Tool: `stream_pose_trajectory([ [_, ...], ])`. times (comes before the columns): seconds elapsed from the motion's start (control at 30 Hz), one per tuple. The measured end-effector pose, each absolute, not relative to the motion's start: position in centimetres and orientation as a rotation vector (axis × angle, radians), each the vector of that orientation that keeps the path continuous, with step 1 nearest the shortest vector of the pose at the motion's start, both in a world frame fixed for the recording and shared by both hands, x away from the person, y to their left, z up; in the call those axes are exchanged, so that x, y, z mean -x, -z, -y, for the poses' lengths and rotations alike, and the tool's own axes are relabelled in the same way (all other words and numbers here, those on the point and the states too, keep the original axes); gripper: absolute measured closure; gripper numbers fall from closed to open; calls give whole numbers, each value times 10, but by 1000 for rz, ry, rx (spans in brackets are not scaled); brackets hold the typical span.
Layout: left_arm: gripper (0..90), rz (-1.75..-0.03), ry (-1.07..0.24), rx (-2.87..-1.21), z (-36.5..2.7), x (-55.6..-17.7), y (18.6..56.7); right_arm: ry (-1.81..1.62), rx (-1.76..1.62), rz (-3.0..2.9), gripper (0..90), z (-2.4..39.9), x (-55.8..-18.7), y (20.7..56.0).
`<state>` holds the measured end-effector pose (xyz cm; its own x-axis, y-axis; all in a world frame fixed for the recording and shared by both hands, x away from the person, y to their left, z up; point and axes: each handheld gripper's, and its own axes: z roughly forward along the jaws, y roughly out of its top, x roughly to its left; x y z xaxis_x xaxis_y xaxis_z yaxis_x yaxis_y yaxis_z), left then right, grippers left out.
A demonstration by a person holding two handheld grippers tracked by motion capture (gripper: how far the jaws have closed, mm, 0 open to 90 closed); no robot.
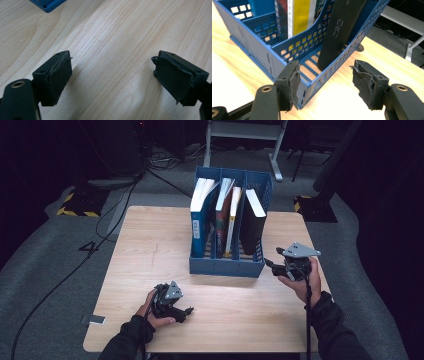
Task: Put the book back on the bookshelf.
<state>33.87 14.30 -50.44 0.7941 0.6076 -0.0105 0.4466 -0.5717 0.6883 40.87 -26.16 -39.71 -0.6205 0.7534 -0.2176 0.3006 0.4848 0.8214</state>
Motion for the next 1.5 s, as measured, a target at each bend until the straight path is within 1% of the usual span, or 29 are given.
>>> stream_pose_trajectory([
  [0.67, 146, -776, -295, -2275, -143, -339, 504, -950, -797, -2274, 348, 282, -374, 429],
  [1.13, 146, -776, -295, -2275, -143, -339, 504, -922, -742, -2331, 326, 306, -345, 451],
  [1.5, 145, -783, -294, -2271, -142, -339, 505, -957, -787, -2348, 319, 329, -325, 470],
])
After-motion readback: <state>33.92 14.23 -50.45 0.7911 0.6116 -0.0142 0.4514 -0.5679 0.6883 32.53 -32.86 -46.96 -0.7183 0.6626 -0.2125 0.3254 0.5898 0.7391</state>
